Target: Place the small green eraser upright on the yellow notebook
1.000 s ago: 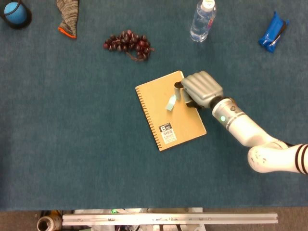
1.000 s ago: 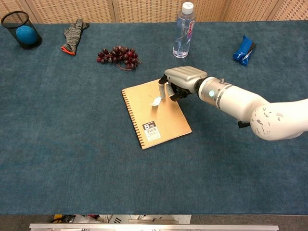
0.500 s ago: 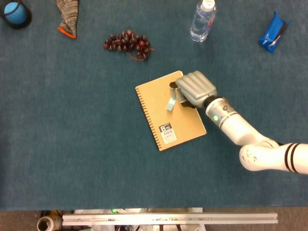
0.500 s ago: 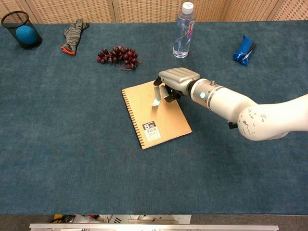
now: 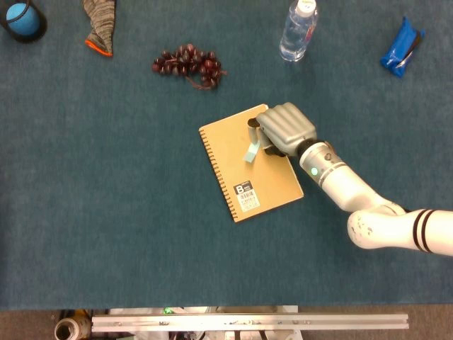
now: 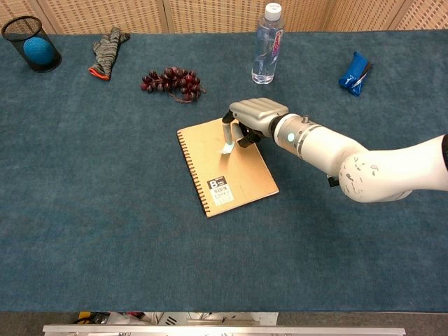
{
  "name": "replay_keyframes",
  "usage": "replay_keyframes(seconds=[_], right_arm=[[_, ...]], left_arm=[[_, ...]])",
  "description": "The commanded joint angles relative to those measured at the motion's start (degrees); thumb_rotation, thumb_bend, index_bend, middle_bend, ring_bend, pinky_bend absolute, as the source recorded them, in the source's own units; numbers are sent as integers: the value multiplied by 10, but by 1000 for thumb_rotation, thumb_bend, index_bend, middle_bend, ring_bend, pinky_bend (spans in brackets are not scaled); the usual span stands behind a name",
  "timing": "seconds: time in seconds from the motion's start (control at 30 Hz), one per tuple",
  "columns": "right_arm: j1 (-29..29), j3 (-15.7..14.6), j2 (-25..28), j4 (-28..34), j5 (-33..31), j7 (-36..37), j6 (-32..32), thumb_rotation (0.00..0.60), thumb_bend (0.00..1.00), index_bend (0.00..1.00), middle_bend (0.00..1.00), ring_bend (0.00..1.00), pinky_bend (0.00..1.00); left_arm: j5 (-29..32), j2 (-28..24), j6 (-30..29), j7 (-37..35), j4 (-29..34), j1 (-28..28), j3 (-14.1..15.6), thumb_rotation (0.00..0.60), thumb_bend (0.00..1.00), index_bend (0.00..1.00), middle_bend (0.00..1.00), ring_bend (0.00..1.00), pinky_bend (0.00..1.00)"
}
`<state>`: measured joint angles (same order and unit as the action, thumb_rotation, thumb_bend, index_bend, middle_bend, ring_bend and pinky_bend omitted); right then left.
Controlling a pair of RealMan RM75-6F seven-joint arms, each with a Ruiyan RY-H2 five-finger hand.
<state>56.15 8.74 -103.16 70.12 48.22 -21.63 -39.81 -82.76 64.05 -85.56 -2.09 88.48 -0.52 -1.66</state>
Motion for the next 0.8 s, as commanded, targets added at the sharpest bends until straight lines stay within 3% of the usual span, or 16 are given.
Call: replay_keyframes(seconds=[0.03,0.57,0.8], right_arm=[[1,2,-3,-5,-1,2,1,600,1000,525,1000,1000,1000],[3,7,-11,-18,1,9,3,600,1000,525,1000,1000,1000],[-4,8,4,7,12,15,-6,600,1000,525,1000,1000,1000]], left_arm=[[0,0,0,1,1,-1,0,600,313,199,247,200,193],[1,-2,2,3,3,-2,-1,600,313,199,247,200,193],[0,-3,-1,2,3,1,-1,600,313,199,248,200,193]])
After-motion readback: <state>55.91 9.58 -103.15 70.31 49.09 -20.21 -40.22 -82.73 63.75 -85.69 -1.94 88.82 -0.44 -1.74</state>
